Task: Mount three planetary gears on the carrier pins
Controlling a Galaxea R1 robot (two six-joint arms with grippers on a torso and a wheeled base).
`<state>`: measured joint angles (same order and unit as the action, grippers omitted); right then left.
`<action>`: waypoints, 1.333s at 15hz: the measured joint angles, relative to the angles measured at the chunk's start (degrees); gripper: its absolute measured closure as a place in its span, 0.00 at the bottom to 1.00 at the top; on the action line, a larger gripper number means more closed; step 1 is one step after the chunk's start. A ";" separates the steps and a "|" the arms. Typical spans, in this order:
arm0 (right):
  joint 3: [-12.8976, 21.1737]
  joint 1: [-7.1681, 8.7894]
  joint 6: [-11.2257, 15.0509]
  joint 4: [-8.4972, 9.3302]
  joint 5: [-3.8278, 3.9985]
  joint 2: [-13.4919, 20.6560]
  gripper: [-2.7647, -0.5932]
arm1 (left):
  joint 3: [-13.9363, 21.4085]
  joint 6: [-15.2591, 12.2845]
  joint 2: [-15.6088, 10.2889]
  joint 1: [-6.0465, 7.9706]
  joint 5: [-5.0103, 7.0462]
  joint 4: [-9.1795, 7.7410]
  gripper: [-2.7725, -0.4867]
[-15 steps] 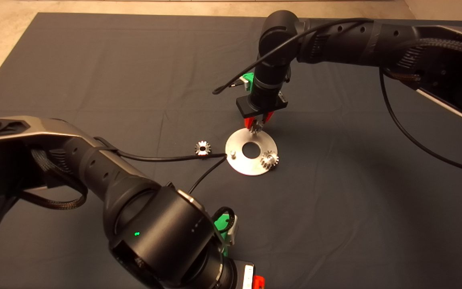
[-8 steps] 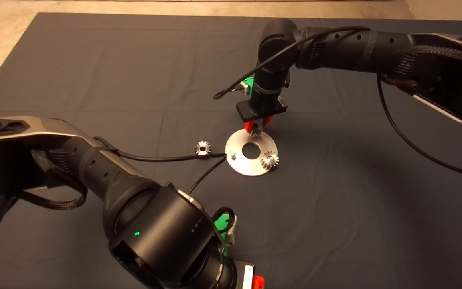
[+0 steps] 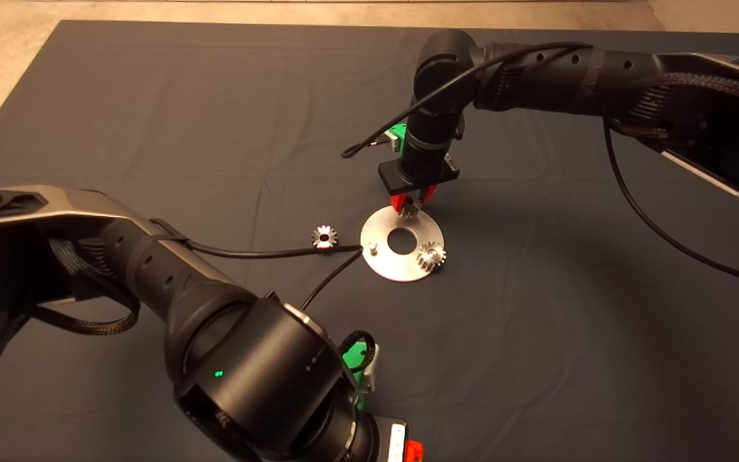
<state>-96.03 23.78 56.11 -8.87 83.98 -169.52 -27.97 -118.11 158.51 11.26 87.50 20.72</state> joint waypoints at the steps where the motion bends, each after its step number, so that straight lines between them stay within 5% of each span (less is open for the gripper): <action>1: -0.09 0.00 0.00 0.00 0.00 0.00 0.80 | 0.00 0.00 0.00 -0.02 0.00 -0.02 0.01; 20: -0.96 0.00 0.00 0.12 0.56 0.00 0.68 | 0.00 0.00 0.26 -0.02 0.00 -0.01 0.01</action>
<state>-96.99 23.78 56.11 -8.75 84.54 -169.52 -27.97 -118.11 158.77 11.24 87.50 20.70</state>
